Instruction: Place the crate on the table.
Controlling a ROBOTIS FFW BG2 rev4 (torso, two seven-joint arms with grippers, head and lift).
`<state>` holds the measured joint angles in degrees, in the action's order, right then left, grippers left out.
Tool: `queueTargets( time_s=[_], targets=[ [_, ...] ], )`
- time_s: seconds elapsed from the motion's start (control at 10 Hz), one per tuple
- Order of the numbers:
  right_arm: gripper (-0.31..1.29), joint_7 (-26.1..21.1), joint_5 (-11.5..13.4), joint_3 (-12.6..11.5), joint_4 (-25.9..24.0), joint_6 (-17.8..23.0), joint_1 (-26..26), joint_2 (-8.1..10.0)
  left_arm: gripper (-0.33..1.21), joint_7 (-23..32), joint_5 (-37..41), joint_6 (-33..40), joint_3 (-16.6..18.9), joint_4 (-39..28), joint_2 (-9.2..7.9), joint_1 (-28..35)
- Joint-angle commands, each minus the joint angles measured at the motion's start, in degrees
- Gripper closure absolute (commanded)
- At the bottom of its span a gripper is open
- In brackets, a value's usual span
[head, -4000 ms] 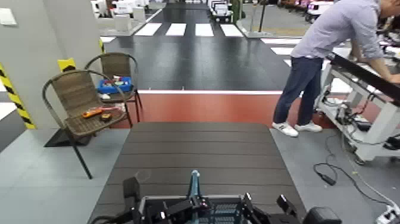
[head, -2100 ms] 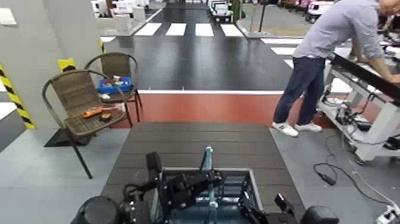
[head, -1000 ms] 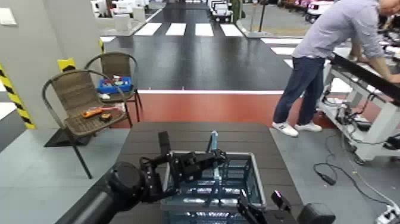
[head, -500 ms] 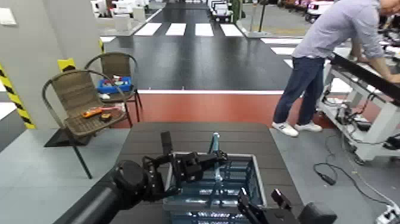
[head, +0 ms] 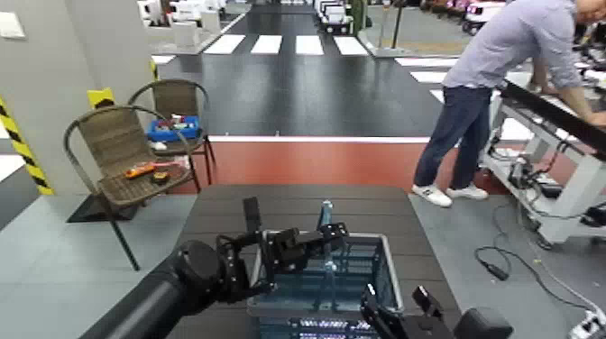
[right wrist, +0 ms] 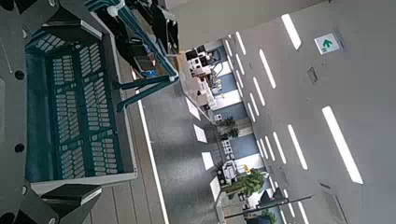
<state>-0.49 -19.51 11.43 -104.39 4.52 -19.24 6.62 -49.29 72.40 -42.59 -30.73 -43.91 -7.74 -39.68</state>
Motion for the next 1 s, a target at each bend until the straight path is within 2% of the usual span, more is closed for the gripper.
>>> queueTargets(
  time_s=[0.1, 0.3, 0.6, 0.8, 1.0],
  targets=[
    [0.15, -0.03, 0.0, -0.09, -0.02, -0.21, -0.09, -0.03, 0.29, -0.46, -1.74, 0.41, 1.99, -1.97, -0.44, 1.1],
    [0.15, 0.05, 0.0, -0.18, -0.11, -0.65, -0.18, -0.12, 0.09, -0.46, -3.23, 0.49, 4.28, -3.55, -0.79, 2.5],
    [0.15, -0.03, 0.0, -0.27, -0.38, -1.18, -0.27, -0.12, 0.07, 0.07, -5.34, 1.55, 7.88, -7.85, -1.49, 5.31],
    [0.15, -0.03, 0.0, -0.27, -0.38, -1.36, -0.27, -0.2, 0.08, 4.46, -8.95, 1.55, 12.98, -14.53, -2.9, 9.18],
    [0.15, -0.03, 0.0, -0.44, -0.55, -1.45, -0.44, -0.29, 0.11, 10.44, -11.76, 2.25, 19.13, -24.38, -4.04, 15.51]
  ],
)
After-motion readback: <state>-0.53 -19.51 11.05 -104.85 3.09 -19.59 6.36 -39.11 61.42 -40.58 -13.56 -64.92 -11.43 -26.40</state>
